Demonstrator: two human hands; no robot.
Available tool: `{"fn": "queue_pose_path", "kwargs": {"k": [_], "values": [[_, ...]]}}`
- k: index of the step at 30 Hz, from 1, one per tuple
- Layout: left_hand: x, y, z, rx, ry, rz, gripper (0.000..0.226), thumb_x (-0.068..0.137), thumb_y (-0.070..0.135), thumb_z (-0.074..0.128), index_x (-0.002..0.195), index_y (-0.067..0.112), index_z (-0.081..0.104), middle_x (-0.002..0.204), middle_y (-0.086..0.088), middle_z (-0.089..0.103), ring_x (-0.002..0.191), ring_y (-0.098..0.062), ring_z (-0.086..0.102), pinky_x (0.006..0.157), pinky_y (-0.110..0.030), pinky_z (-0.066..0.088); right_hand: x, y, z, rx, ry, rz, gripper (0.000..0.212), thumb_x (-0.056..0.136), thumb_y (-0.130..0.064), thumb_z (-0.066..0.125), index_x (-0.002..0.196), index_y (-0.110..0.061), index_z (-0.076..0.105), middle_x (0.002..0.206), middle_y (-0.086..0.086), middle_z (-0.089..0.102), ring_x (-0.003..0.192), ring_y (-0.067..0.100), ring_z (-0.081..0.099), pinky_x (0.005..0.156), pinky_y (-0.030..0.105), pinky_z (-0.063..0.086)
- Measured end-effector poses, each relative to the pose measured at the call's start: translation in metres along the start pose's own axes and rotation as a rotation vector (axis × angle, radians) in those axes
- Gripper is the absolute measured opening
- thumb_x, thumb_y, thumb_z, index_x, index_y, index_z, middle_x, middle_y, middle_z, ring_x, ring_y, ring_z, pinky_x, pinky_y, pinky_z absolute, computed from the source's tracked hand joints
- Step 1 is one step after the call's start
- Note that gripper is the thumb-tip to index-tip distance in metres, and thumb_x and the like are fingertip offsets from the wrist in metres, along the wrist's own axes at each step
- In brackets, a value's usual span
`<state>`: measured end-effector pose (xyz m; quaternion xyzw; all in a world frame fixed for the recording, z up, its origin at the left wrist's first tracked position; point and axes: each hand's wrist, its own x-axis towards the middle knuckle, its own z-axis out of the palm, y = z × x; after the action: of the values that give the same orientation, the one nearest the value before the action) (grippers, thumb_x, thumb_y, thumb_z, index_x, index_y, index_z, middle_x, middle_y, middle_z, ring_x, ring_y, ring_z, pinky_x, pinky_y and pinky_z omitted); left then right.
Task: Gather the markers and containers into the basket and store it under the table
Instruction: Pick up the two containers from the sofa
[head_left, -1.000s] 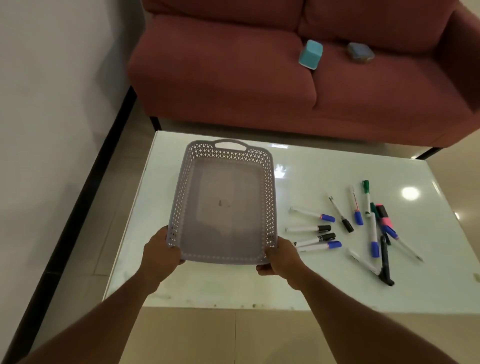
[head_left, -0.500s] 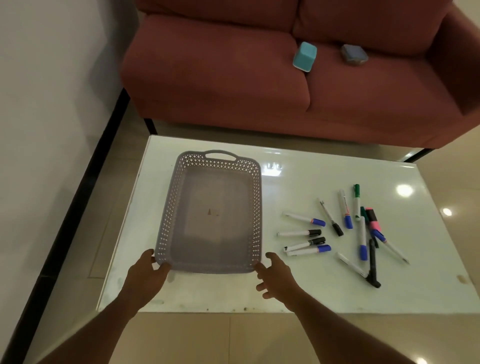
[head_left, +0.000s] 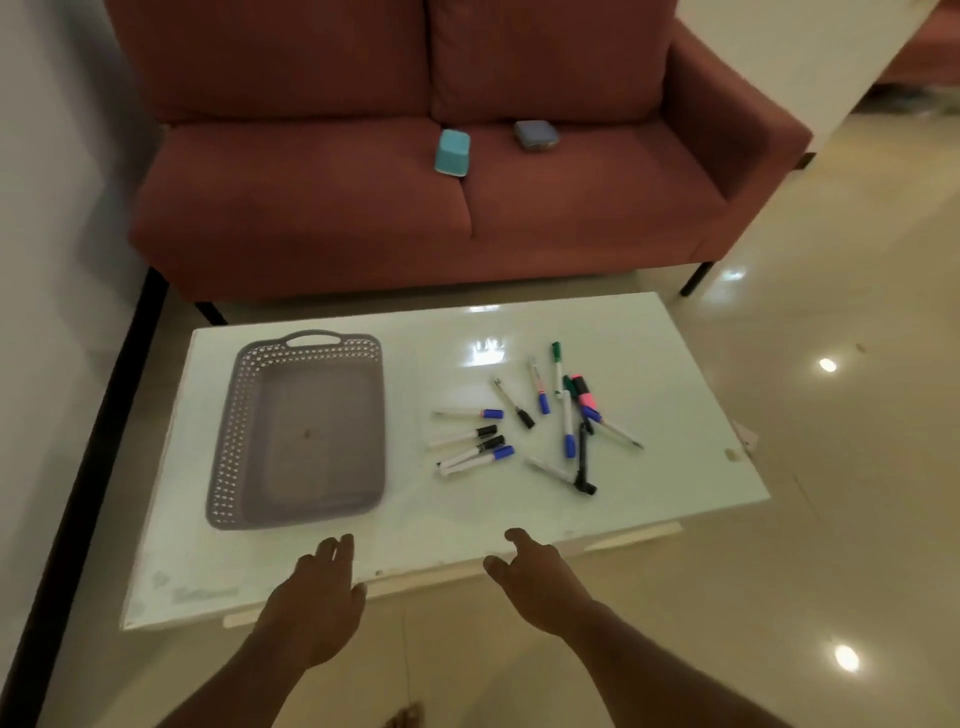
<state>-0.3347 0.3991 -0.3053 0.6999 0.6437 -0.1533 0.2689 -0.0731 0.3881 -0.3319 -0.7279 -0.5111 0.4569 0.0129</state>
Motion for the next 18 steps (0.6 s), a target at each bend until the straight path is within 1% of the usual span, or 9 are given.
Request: {"fn": "queue_pose_path", "kwargs": {"k": [3, 7, 11, 15, 18], "values": [[-0.021, 0.079, -0.003, 0.036, -0.003, 0.085, 0.061, 0.100, 0.040, 0.033, 0.151, 0.014, 0.013, 0.156, -0.001, 0.021, 0.133, -0.020, 0.037, 0.102, -0.034, 0.042, -0.033, 0.048, -0.043, -0.020, 0.040, -0.035, 0.062, 0.089, -0.057, 0.045, 0.141, -0.024, 0.037, 0.115, 0.010, 0.067, 0.108, 0.026, 0.061, 0.093, 0.039, 0.049], [-0.047, 0.203, -0.002, 0.053, 0.002, 0.171, 0.060, 0.099, 0.041, 0.035, 0.150, 0.015, 0.016, 0.155, -0.001, 0.021, 0.131, -0.023, 0.039, 0.102, -0.036, 0.041, -0.081, 0.121, -0.124, -0.071, 0.101, -0.063, 0.061, 0.091, -0.056, 0.045, 0.141, -0.022, 0.036, 0.120, 0.009, 0.065, 0.117, 0.028, 0.056, 0.095, 0.039, 0.046], [-0.054, 0.324, -0.003, 0.022, 0.007, 0.259, 0.063, 0.099, 0.041, 0.038, 0.151, 0.014, 0.015, 0.160, -0.003, 0.010, 0.136, -0.025, 0.035, 0.106, -0.038, 0.038, -0.116, 0.189, -0.214, -0.109, 0.183, -0.054, 0.060, 0.093, -0.052, 0.045, 0.143, -0.020, 0.033, 0.121, 0.010, 0.064, 0.122, 0.030, 0.052, 0.097, 0.039, 0.043], [-0.050, 0.426, -0.012, 0.031, -0.017, 0.363, 0.065, 0.100, 0.040, 0.038, 0.153, 0.014, 0.011, 0.162, -0.004, 0.003, 0.143, -0.024, 0.026, 0.112, -0.039, 0.034, -0.135, 0.242, -0.297, -0.088, 0.237, 0.017, 0.060, 0.092, -0.051, 0.047, 0.142, -0.020, 0.035, 0.118, 0.010, 0.066, 0.114, 0.029, 0.058, 0.094, 0.039, 0.046], [-0.032, 0.482, -0.020, 0.091, -0.021, 0.428, 0.064, 0.100, 0.039, 0.038, 0.152, 0.012, 0.013, 0.161, -0.006, 0.007, 0.139, -0.027, 0.031, 0.109, -0.042, 0.037, -0.134, 0.274, -0.346, -0.090, 0.267, 0.037, 0.061, 0.092, -0.051, 0.047, 0.143, -0.020, 0.035, 0.114, 0.011, 0.067, 0.109, 0.029, 0.060, 0.092, 0.041, 0.048]]}}
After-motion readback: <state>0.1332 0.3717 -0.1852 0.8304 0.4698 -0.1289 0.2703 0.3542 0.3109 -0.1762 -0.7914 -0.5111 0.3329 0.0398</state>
